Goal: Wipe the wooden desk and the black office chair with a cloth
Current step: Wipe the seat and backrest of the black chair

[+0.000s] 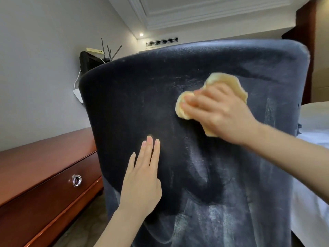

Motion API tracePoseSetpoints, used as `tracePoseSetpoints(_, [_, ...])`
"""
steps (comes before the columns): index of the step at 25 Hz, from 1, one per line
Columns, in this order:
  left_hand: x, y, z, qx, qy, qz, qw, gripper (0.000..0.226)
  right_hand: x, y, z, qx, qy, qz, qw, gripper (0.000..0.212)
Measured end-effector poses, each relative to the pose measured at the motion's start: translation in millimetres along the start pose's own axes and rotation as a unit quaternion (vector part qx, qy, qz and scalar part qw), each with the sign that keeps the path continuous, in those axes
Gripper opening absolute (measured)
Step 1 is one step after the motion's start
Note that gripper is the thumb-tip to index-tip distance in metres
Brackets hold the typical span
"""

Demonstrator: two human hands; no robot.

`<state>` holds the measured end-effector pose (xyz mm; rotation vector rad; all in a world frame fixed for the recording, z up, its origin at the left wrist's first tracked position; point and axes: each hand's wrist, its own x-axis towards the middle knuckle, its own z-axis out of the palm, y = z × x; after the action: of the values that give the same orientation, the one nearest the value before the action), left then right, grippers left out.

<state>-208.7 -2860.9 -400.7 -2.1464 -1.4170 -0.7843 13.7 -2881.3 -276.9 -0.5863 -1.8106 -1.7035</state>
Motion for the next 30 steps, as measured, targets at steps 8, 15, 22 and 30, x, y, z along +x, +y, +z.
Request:
tracePoseSetpoints(8, [0, 4, 8, -0.009, 0.015, -0.007, 1.0, 0.094, 17, -16, 20, 0.003, 0.08, 0.109, 0.991, 0.014])
tracePoseSetpoints(15, [0, 7, 6, -0.023, 0.009, -0.003, 1.0, 0.092, -74, -73, 3, 0.123, -0.139, -0.019, 0.982, 0.021])
tracePoseSetpoints(22, [-3, 10, -9, -0.04, -0.018, 0.009, 0.999, 0.088, -166, -85, -29, 0.102, -0.291, -0.16, 0.938, 0.042])
tracePoseSetpoints(30, [-4, 20, -6, -0.093, -0.001, 0.013, 0.996, 0.09, -83, -23, -20, 0.091, -0.113, -0.028, 0.989, 0.048])
